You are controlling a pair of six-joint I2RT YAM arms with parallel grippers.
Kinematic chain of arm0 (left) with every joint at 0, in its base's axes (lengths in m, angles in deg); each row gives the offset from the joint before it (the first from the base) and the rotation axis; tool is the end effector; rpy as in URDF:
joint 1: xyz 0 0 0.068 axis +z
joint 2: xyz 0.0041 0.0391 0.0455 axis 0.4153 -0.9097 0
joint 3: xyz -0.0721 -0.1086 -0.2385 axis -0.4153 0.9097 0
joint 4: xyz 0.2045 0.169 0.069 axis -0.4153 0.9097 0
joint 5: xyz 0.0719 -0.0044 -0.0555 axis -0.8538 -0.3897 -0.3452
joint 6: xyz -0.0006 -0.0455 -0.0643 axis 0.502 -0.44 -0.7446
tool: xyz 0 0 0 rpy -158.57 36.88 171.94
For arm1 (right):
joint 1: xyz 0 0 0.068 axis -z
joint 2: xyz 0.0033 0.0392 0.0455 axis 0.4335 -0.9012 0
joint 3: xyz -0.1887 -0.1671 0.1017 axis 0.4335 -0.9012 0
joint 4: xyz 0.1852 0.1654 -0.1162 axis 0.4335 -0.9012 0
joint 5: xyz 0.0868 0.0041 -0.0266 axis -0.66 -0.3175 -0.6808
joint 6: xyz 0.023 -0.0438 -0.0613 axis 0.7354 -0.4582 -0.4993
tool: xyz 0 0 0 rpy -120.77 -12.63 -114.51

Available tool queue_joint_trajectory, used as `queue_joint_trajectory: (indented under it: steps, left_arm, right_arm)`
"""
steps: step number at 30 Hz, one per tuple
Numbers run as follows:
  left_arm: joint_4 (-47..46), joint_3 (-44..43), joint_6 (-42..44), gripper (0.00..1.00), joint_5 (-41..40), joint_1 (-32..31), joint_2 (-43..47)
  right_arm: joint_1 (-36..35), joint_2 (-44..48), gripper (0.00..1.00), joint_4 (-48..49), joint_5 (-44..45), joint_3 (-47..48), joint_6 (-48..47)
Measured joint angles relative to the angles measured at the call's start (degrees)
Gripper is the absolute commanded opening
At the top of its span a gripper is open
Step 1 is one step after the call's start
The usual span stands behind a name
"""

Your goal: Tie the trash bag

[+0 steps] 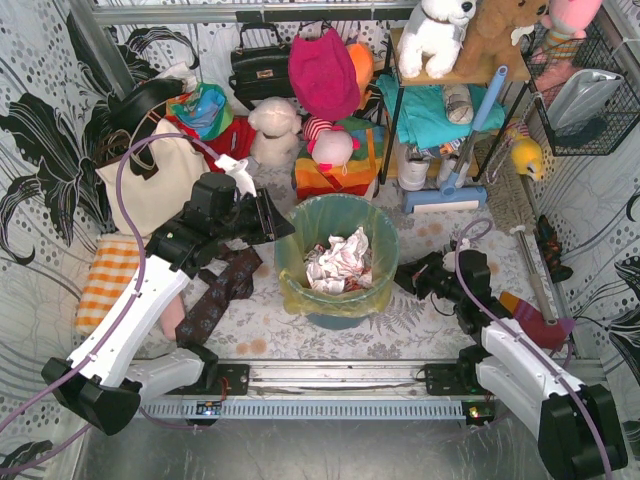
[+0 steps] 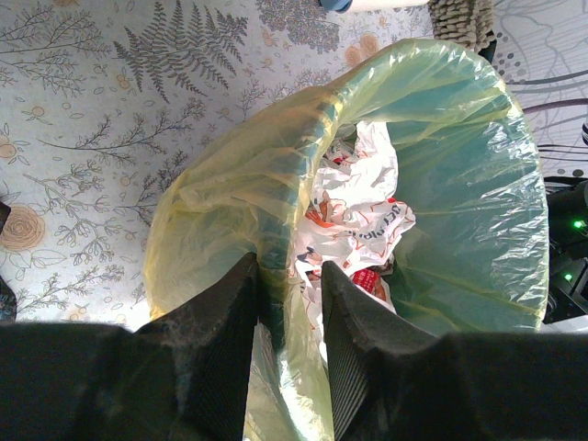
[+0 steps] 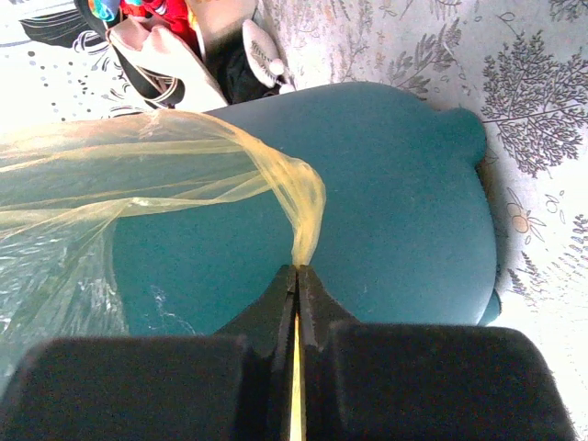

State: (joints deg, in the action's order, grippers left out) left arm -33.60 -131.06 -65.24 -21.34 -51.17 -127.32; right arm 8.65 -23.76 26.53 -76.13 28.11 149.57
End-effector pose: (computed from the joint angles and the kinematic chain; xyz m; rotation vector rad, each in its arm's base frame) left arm 0.2292 -0.1360 0.3571 0.0630 2.2495 -0.8837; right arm 0.1945 0.0939 0.1694 0.8190 2.0235 1.5905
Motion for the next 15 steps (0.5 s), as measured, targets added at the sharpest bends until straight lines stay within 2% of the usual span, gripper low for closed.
queue_joint_trajectory:
  steps: [4, 9, 12, 15]
  left_arm:
    - [-0.04, 0.00, -0.04, 0.39, 0.00, 0.00, 0.00]
    - [-0.04, 0.00, -0.04, 0.39, -0.02, 0.00, 0.00]
    - [0.15, -0.02, -0.07, 0.46, -0.81, 0.00, 0.04]
    - [1.66, -0.17, -0.79, 0.46, -4.35, 0.00, 0.68]
  right_arm:
    - [-0.02, 2.64, 0.00, -1.84, 0.50, 0.07, -0.24]
    - [-0.02, 7.67, 0.00, -8.94, 3.65, 3.39, -2.86]
    - [0.00, 9.44, 0.00, -12.33, 5.38, 7.06, -5.14]
    - [0.00, 9.42, 0.00, -13.97, 6.19, 9.73, -6.88]
